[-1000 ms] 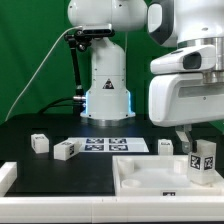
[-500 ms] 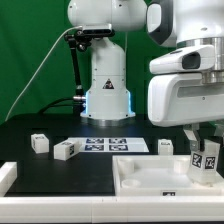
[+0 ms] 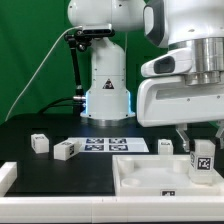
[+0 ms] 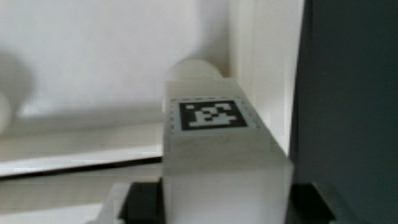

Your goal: Assemble one leg

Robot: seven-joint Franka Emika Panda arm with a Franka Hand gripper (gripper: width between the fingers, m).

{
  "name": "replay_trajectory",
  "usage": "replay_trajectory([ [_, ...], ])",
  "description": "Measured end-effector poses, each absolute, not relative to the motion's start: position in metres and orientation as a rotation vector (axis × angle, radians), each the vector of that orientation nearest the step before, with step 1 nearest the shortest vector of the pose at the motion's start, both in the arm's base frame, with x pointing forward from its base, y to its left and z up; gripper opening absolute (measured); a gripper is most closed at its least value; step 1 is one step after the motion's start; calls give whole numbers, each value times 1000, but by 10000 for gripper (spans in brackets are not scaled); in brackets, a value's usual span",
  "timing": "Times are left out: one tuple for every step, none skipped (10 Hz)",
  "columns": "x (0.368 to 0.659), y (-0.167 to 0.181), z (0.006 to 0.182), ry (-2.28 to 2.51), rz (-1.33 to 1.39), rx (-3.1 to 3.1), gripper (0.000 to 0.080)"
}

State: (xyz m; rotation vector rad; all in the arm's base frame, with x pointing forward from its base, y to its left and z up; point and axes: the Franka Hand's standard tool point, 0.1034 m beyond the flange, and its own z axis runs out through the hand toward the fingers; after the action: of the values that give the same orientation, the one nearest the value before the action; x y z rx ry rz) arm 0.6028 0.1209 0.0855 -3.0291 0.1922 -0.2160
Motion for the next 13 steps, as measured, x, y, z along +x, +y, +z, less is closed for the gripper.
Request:
replay_trajectory([
  [602, 119, 85, 344, -208, -3005, 294],
  [603, 118, 84, 505, -201, -2970, 294],
  [603, 115, 84, 754, -189, -2901, 294],
  [604, 115, 84, 865, -196, -2863, 294],
  [604, 114, 84, 1089, -205, -2769, 294],
  [602, 114, 84, 1258, -219, -2680, 294],
  [601, 114, 84, 1426, -198, -2586, 294],
  [601, 112, 83, 1513, -179, -2521, 295],
  [601, 112, 83, 1555, -166, -2491, 295],
  [600, 112, 83, 1641, -149, -2424, 295],
  [600, 113, 83, 1679, -138, -2390, 354],
  [600, 114, 83, 1643, -142, -2416, 491],
  [600, 114, 83, 1583, -150, -2458, 491],
])
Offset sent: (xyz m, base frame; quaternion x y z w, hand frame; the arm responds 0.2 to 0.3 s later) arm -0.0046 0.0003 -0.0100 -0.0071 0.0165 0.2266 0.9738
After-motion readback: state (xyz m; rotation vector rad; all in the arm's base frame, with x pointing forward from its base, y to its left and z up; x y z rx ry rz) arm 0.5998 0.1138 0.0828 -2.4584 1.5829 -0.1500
